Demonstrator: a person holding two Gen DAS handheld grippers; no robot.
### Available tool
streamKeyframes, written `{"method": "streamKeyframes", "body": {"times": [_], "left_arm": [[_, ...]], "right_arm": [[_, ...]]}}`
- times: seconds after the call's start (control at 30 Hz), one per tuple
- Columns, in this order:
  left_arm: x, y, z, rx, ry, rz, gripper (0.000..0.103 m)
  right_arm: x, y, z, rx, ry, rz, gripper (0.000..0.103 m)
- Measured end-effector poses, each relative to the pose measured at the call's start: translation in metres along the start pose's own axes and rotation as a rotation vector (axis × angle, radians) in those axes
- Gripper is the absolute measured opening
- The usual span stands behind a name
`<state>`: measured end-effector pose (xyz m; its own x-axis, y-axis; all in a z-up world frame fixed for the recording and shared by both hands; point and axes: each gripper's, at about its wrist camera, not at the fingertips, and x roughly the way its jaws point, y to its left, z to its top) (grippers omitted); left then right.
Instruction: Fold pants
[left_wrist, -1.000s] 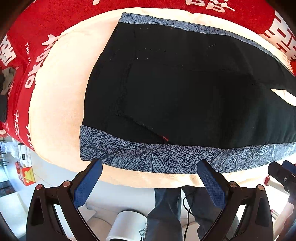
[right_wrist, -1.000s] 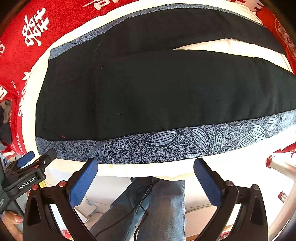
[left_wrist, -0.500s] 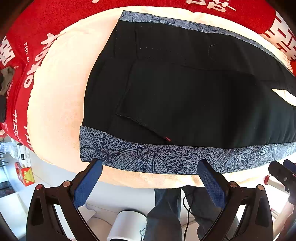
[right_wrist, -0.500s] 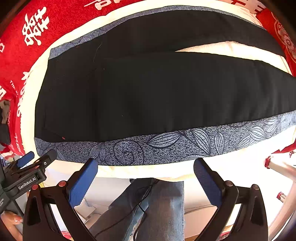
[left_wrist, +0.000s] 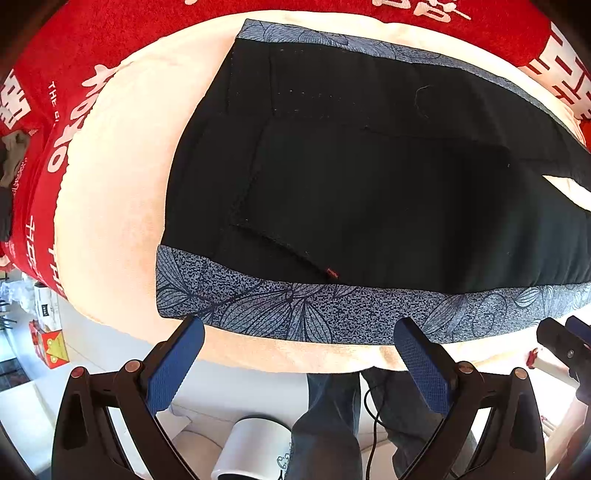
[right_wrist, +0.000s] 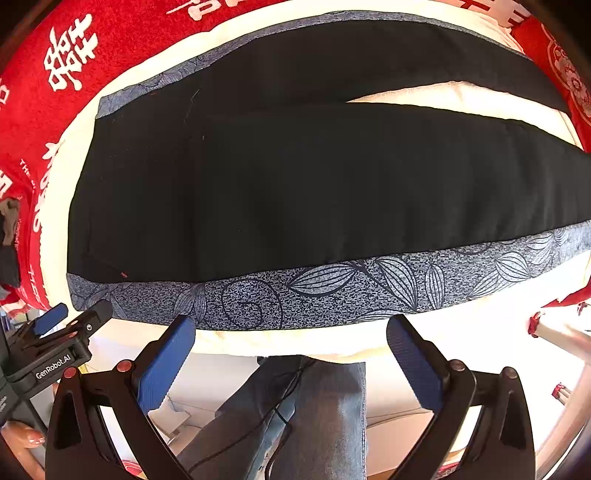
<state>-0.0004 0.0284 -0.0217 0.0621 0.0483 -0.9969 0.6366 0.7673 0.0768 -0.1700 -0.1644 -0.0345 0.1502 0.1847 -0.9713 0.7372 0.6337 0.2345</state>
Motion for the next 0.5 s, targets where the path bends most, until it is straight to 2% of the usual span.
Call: {"method": "streamKeyframes", "body": {"times": [0.5], "left_arm": [[0.0047, -0.0043, -0.0021, -0.015, 0.002, -0.028, 0.103]], "right_arm": [[0.0030, -0.0026, 0.0025, 0.002, -0.002, 0.015, 0.103]]}}
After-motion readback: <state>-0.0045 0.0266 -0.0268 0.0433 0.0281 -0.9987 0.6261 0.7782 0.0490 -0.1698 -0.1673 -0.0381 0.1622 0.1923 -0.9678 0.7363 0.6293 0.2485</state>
